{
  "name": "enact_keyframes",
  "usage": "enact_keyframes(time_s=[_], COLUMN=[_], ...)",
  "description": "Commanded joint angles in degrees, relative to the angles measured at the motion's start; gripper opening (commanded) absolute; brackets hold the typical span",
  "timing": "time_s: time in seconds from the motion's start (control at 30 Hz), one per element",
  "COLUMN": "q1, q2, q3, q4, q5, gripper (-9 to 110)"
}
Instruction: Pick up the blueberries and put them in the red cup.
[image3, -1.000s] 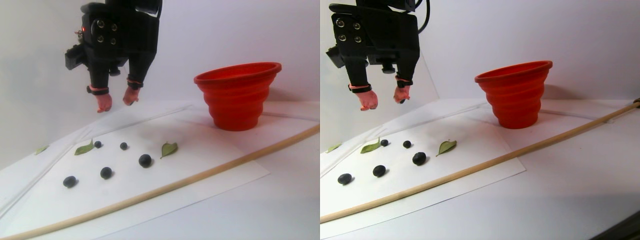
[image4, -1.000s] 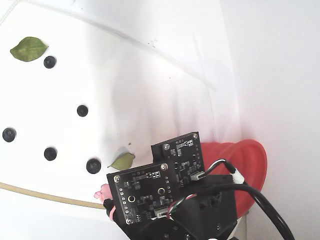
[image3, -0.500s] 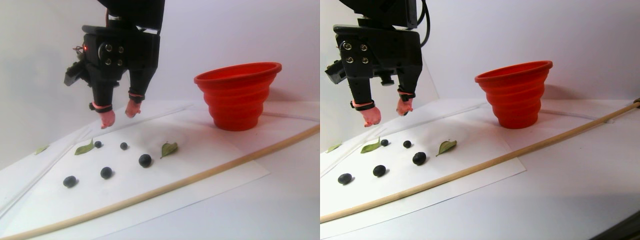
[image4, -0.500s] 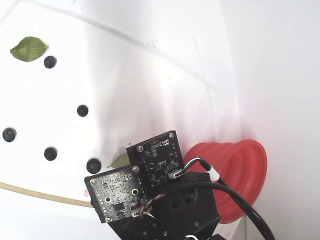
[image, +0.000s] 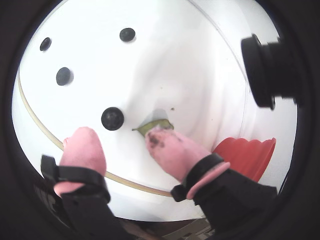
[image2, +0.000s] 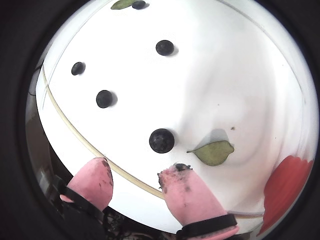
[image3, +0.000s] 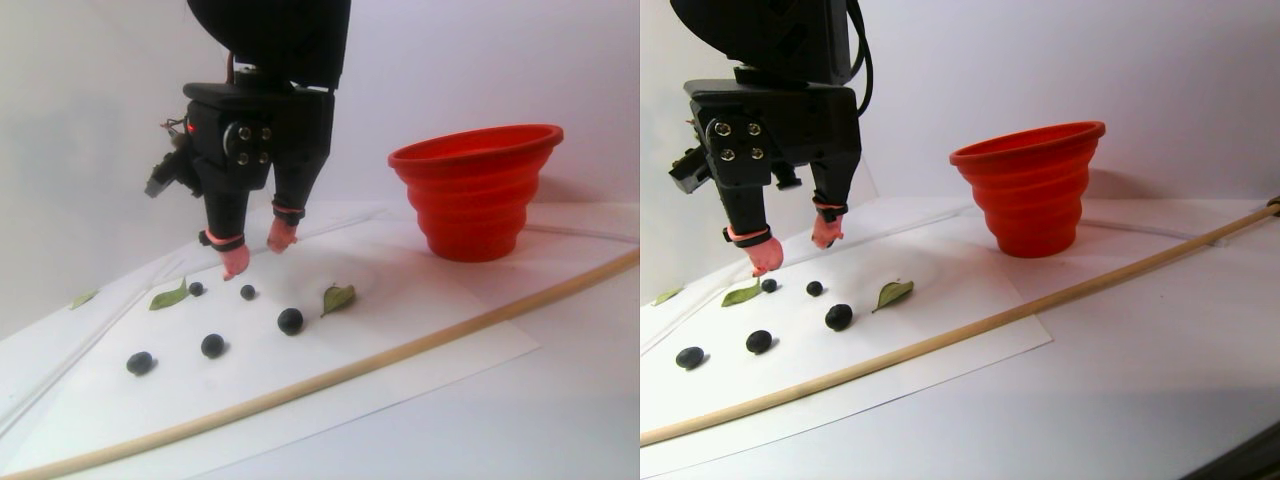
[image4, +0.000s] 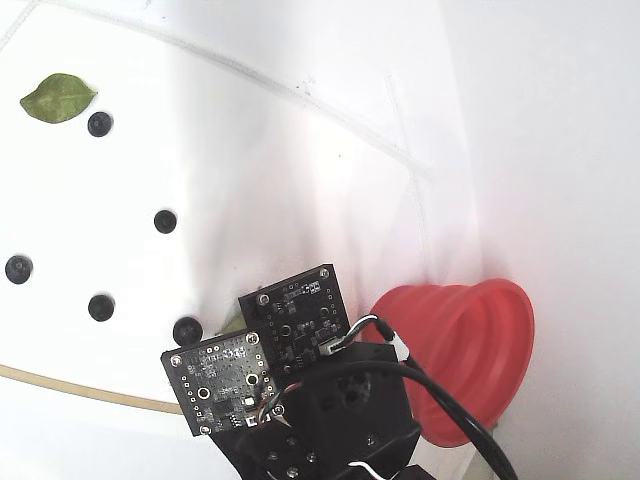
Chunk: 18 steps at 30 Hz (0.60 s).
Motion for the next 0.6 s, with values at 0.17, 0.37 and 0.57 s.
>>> enact_keyframes(time_s=[0.17, 0.37, 0.57], q1=[1.1, 2.4, 3.0], q2=[-3.9, -8.5, -12.9], q3=[0.5, 0.2, 0.0], q4=[-5.6, -10.0, -14.2], q5=[-2.8, -4.6, -5.9], gripper=[20, 20, 21])
